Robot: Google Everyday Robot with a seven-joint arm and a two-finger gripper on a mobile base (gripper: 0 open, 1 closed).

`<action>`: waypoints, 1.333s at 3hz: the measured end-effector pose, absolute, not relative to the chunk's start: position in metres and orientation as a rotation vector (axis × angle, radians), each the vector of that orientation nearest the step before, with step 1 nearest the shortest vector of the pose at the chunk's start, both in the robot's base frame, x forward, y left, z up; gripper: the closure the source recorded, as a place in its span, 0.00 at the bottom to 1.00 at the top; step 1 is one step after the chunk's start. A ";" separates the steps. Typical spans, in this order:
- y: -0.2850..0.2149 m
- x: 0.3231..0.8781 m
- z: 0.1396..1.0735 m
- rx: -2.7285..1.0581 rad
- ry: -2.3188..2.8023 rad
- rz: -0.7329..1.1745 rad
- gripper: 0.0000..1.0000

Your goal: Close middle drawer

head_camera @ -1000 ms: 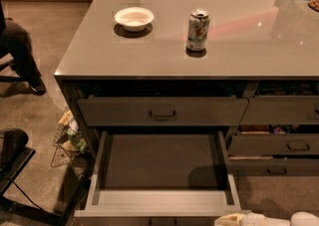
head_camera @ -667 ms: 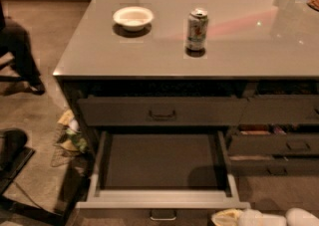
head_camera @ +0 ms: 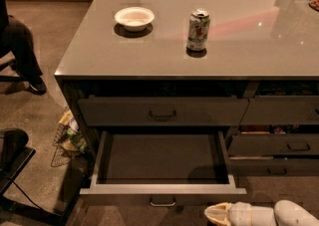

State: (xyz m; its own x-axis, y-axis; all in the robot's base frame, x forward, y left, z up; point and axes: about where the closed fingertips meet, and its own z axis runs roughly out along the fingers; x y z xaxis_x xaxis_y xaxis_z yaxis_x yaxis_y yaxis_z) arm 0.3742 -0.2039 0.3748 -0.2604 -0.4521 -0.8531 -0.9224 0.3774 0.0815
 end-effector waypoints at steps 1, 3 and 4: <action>-0.193 0.412 0.365 -1.237 1.848 0.773 1.00; -0.183 0.453 0.367 -1.283 1.827 0.756 1.00; -0.175 0.500 0.378 -1.328 1.804 0.722 1.00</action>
Offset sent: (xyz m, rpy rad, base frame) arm 0.1254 0.0318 -0.0194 -0.0478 -0.0406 0.1096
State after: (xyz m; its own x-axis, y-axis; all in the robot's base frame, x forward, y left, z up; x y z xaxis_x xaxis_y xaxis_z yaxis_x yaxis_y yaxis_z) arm 0.5004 -0.1748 0.3782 -0.1624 -0.5202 -0.8385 -0.9549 0.2969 0.0008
